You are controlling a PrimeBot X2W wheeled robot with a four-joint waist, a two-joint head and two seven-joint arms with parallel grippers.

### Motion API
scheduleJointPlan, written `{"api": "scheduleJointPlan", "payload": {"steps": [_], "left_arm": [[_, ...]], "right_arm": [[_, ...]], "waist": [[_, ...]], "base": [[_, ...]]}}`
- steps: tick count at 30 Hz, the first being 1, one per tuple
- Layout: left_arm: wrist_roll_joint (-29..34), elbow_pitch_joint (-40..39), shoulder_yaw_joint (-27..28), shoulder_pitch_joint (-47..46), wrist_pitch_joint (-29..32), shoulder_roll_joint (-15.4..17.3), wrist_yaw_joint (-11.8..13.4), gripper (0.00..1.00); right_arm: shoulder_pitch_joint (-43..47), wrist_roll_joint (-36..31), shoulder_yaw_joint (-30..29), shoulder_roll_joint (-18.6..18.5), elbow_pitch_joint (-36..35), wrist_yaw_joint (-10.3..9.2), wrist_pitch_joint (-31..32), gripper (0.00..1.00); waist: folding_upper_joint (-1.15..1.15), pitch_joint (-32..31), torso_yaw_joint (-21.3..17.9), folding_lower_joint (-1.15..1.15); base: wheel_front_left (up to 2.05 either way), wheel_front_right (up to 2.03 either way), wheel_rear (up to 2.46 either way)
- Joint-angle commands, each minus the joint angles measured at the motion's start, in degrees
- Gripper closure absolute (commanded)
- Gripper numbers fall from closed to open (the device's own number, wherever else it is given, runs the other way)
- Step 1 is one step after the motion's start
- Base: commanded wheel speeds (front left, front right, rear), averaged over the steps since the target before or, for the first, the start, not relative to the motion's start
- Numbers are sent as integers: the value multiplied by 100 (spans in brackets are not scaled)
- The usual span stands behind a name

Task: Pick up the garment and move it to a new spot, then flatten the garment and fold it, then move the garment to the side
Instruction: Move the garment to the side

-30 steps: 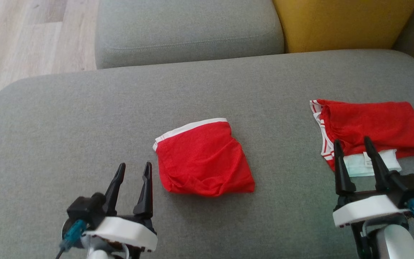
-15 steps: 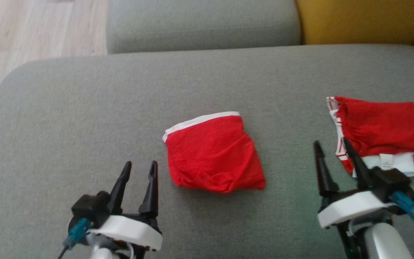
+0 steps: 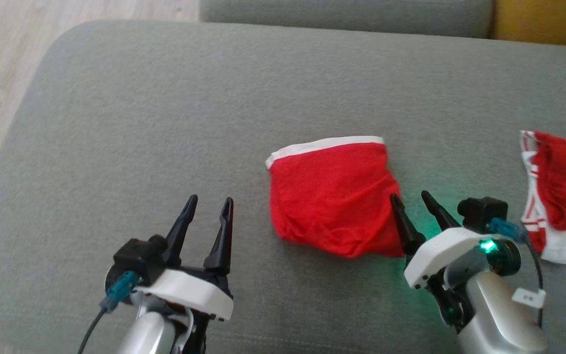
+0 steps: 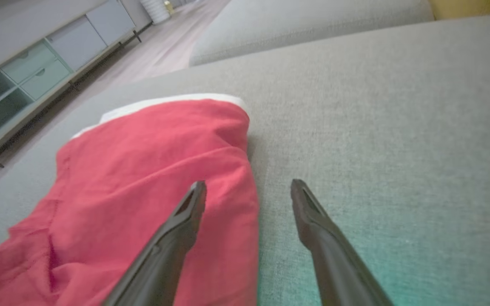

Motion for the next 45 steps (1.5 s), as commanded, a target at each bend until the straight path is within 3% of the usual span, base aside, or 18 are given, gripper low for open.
{"api": "scheduleJointPlan", "payload": {"steps": [1, 8, 9, 10, 13, 18, 25, 32, 38, 45], "left_arm": [[17, -173, 135, -265, -70, 8, -23, 0], [-8, -168, 74, -332, -70, 8, 16, 0], [-17, -172, 87, -329, -70, 8, 23, 0], [-21, -171, 95, -326, -70, 8, 28, 0], [-23, -168, 125, -306, -70, 8, 46, 0], [-56, -198, 132, -265, -70, 8, 57, 0], [-72, -308, 186, -285, -70, 8, 71, 0], [-26, -394, 290, -437, -70, 8, 8, 0], [25, -427, 319, -631, -70, 8, -85, 0], [134, -418, 420, -857, -70, 8, -202, 0]], "right_arm": [[-254, 13, 112, -6, -129, 21, -4, 0], [-707, 46, 172, -6, 900, 21, -60, 0], [-742, 32, 202, -6, 1000, 21, -63, 59], [-780, -23, 236, -6, 1085, 21, -82, 100], [-891, -345, 303, -6, 1238, 21, -277, 100], [-1043, -1415, 304, -107, 1241, 21, -812, 100], [-1293, -2512, 850, -782, 667, 21, -1055, 100], [-1684, -2185, 1423, -2124, -200, 21, -453, 100], [-1807, -1710, 1634, -3376, -651, 21, 61, 100], [-1836, -1311, 1320, -3748, -779, 21, 458, 100]], "waist": [[0, 131, 171, 0], [0, 272, 514, 0], [0, 271, 528, 0], [0, 266, 537, 0], [0, 224, 506, 0], [0, 100, 263, 0], [0, 130, -401, 0], [0, 422, -1078, 0], [0, 787, -1417, 0], [0, 1161, -1550, 0]], "base": [[0, 0, 0], [0, 0, 0], [0, 0, 0], [0, 0, 0], [0, 0, 0], [0, 0, 0], [0, 0, 0], [0, 0, 0], [0, 0, 0], [0, 0, 0]]}}
